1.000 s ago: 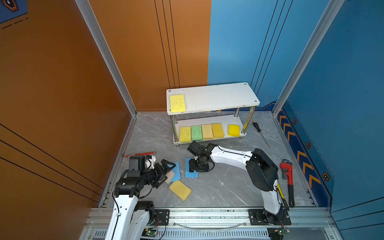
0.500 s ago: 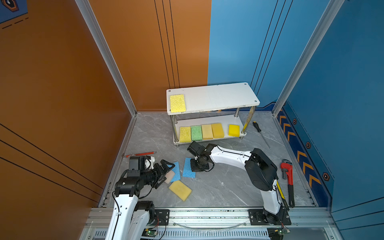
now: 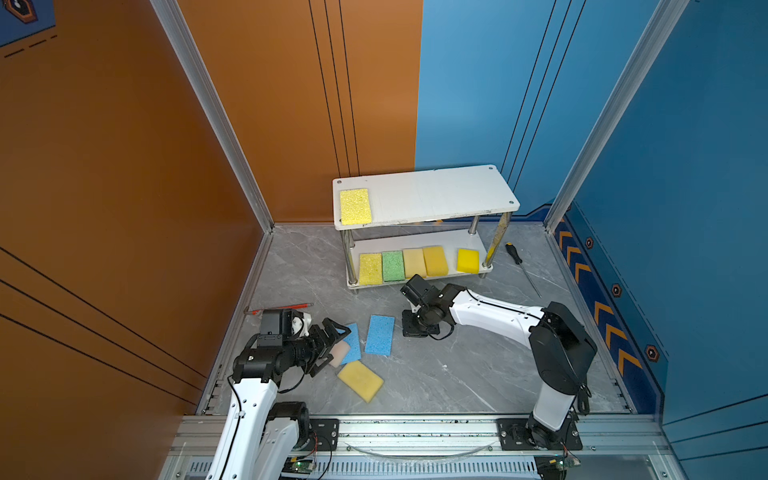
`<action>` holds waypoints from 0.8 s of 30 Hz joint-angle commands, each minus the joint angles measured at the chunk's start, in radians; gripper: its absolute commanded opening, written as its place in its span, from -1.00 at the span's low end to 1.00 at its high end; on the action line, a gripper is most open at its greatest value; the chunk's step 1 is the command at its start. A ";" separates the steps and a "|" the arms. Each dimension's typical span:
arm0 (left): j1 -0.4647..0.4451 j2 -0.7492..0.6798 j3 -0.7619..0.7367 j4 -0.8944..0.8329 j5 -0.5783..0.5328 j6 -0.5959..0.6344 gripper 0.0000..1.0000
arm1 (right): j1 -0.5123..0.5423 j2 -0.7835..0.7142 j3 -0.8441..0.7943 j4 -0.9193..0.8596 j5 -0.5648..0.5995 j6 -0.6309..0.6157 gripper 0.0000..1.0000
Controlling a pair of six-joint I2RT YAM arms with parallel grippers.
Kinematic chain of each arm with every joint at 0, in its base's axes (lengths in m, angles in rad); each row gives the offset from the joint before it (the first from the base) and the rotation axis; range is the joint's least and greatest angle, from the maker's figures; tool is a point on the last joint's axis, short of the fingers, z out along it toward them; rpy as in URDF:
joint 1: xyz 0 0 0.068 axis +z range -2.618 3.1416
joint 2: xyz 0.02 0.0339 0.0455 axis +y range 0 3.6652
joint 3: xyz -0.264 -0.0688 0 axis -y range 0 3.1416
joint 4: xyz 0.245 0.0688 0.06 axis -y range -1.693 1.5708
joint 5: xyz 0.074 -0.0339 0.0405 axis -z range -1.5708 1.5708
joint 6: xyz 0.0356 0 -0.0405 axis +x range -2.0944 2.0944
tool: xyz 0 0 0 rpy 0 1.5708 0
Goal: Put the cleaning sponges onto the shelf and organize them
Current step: 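Close the right gripper on the edge of the larger blue sponge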
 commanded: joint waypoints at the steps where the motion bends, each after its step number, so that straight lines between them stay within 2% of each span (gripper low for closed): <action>1: -0.014 0.017 0.034 0.050 0.012 0.016 0.96 | -0.032 -0.055 -0.027 0.015 -0.063 -0.052 -1.00; 6: -0.017 0.016 0.030 0.063 -0.008 0.006 0.96 | -0.074 -0.064 -0.039 0.014 -0.117 -0.069 -0.97; 8: -0.018 0.003 0.024 0.064 -0.020 -0.007 0.96 | -0.069 -0.041 -0.023 0.021 -0.143 -0.084 -0.63; 13: -0.018 -0.016 0.018 0.066 -0.027 -0.029 0.96 | -0.016 0.064 0.048 0.045 -0.186 -0.099 -0.12; 24: -0.011 -0.024 0.007 0.065 -0.018 -0.030 0.96 | 0.037 0.216 0.151 0.063 -0.175 -0.069 -0.08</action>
